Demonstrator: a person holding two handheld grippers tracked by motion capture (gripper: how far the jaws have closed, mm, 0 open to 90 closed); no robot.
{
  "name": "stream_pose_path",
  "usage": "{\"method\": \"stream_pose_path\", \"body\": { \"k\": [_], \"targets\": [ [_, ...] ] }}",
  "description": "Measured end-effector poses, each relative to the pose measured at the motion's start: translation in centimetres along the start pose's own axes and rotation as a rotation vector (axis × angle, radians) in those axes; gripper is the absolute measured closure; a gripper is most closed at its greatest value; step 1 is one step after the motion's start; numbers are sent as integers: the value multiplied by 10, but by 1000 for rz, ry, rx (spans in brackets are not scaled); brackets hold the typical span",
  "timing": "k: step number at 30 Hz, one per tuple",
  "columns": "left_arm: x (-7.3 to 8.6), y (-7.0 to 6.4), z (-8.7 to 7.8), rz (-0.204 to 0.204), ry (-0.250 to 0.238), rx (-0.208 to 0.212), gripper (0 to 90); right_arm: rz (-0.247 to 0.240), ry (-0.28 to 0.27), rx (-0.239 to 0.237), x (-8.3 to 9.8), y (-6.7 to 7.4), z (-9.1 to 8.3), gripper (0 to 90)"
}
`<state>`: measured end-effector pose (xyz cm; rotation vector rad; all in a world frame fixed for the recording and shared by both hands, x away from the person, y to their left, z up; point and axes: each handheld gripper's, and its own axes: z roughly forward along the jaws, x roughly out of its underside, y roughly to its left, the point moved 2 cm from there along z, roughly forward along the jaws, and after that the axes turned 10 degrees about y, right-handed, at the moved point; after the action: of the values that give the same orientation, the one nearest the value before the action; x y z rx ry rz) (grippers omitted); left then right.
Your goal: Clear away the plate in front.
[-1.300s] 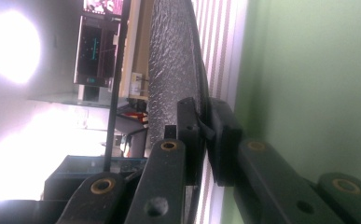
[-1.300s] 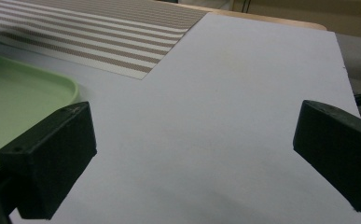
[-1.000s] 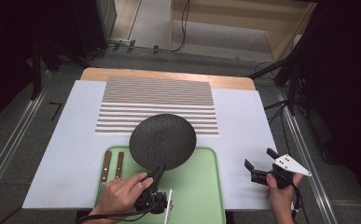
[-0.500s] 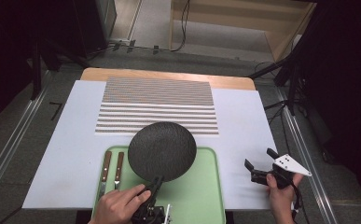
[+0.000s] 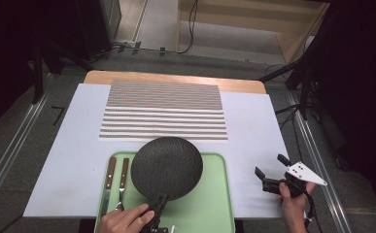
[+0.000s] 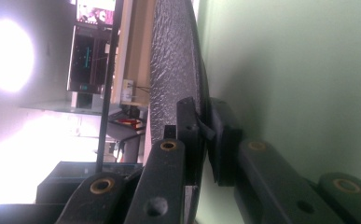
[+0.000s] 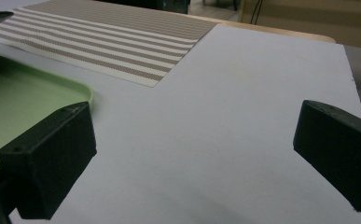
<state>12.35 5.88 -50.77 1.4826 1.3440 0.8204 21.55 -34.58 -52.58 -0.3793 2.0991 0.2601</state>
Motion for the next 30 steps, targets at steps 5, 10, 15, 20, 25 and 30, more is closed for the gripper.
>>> {"method": "stream_pose_path", "body": {
  "k": [5,10,15,20,25,30],
  "targets": [
    [-1,-6,-7,11,-6,8,833,6,-5,2,0,-1,0,0],
    [-3,-10,-13,21,-15,14,833,10,-3,4,0,-1,0,0],
    [-4,-15,-18,22,-25,27,832,10,-2,6,0,-2,0,0],
    [-3,-19,-22,21,-20,41,832,13,1,10,0,-2,0,0],
    [-1,-24,-27,24,-23,55,831,13,2,13,0,-1,0,0],
    [0,-27,-30,33,-24,65,828,13,3,15,0,-1,1,0]
  ]
}}
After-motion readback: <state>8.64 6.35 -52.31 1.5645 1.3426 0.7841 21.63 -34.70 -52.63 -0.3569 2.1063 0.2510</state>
